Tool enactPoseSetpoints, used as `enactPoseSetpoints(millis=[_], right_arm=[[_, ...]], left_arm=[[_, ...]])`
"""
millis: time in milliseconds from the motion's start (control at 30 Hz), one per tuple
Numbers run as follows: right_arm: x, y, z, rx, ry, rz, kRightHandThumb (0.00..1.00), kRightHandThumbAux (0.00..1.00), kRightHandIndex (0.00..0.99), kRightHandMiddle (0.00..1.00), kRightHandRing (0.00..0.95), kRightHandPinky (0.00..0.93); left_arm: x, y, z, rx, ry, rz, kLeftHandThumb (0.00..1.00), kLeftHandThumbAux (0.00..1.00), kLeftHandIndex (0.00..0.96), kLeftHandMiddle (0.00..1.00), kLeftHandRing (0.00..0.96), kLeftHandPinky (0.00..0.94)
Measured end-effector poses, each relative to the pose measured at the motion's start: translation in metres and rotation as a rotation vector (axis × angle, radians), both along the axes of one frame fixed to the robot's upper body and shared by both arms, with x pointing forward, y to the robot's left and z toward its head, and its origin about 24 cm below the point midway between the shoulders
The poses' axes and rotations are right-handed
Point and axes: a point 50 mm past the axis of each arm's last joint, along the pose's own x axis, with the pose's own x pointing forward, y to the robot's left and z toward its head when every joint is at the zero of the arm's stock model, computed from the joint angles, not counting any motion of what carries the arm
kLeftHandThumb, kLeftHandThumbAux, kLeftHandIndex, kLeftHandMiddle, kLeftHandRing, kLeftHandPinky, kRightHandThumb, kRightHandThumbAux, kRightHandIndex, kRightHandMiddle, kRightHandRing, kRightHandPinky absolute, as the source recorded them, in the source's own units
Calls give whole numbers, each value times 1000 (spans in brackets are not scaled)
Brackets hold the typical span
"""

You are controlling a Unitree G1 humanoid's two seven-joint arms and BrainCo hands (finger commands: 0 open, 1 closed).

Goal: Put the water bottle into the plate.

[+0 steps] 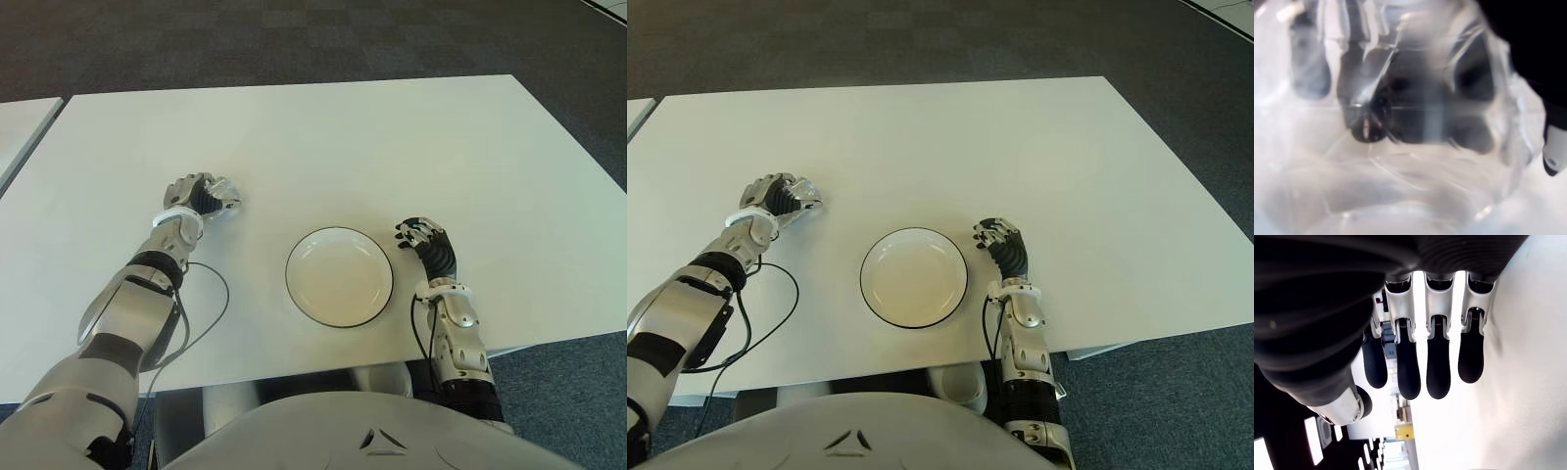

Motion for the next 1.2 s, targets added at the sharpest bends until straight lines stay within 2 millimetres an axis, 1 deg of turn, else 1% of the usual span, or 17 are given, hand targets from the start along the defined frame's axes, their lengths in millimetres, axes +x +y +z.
enactPoseSetpoints(millis=[467, 733, 833, 1067, 1200], right_arm=[[0, 0, 0, -4, 0, -7, 701, 737, 426, 483, 498, 526], [0, -1, 0, -4, -1, -8, 701, 737, 425, 478, 496, 518], [0, -1, 0, -3, -2, -8, 700, 737, 425, 480, 498, 532], [0, -1, 0, -5, -4, -7, 701, 736, 425, 480, 496, 518], [0, -1, 1, -6, -7, -7, 703, 735, 426, 481, 491, 510]], left_arm=[[3, -3, 3, -44, -16, -15, 855, 668, 400, 541, 875, 844], [7, -9, 10, -89, -45, -72, 855, 668, 400, 540, 878, 845], [9, -13, 12, -98, -53, -100, 855, 668, 400, 540, 879, 850], [14, -29, 17, -114, -77, -174, 855, 668, 400, 540, 881, 836], [17, -41, 22, -107, -105, -246, 853, 669, 398, 537, 873, 799]])
